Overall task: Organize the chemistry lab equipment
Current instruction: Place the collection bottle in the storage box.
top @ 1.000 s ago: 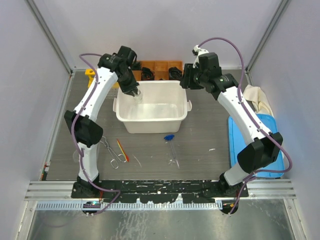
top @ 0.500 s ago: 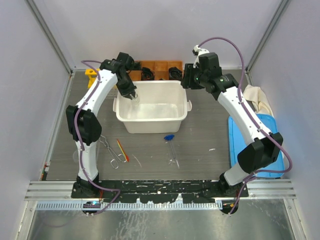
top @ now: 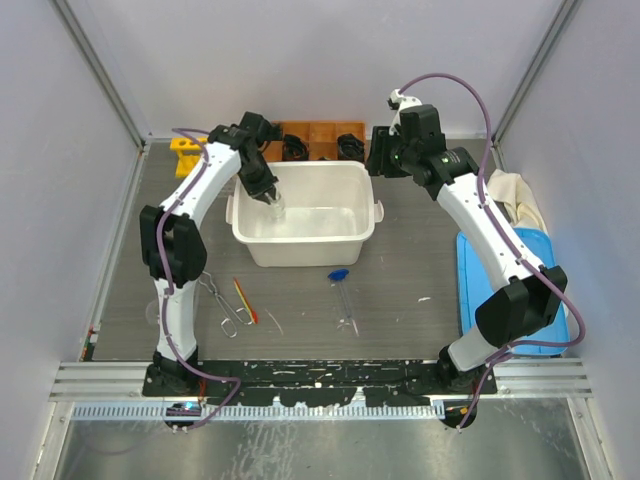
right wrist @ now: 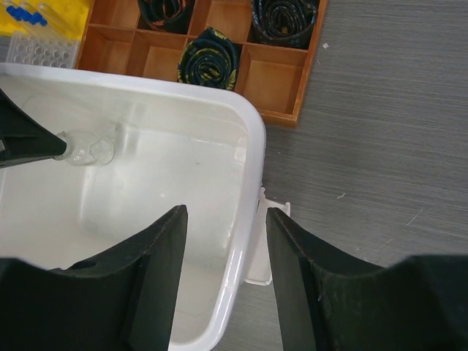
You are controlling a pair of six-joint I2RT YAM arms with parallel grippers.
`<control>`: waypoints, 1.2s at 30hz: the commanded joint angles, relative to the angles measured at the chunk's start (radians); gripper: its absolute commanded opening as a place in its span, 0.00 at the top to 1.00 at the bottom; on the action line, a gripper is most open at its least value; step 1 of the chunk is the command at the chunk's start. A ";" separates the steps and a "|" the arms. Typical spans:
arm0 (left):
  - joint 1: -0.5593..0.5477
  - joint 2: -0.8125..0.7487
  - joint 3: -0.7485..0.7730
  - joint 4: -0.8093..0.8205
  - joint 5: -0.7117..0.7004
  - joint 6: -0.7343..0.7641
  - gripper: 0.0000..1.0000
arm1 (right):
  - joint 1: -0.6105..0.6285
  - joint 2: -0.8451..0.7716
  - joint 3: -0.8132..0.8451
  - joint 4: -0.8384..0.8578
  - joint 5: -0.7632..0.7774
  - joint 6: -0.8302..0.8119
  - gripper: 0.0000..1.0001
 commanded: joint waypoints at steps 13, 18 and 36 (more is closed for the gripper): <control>-0.019 -0.051 -0.056 0.035 -0.024 0.040 1.00 | -0.007 -0.024 0.015 0.035 -0.012 -0.005 0.47; -0.034 -0.057 -0.042 0.033 -0.038 0.046 1.00 | -0.007 -0.030 0.010 0.033 -0.007 -0.006 0.47; -0.070 -0.048 -0.076 0.073 -0.006 0.034 1.00 | -0.007 -0.021 0.011 0.030 -0.010 -0.006 0.47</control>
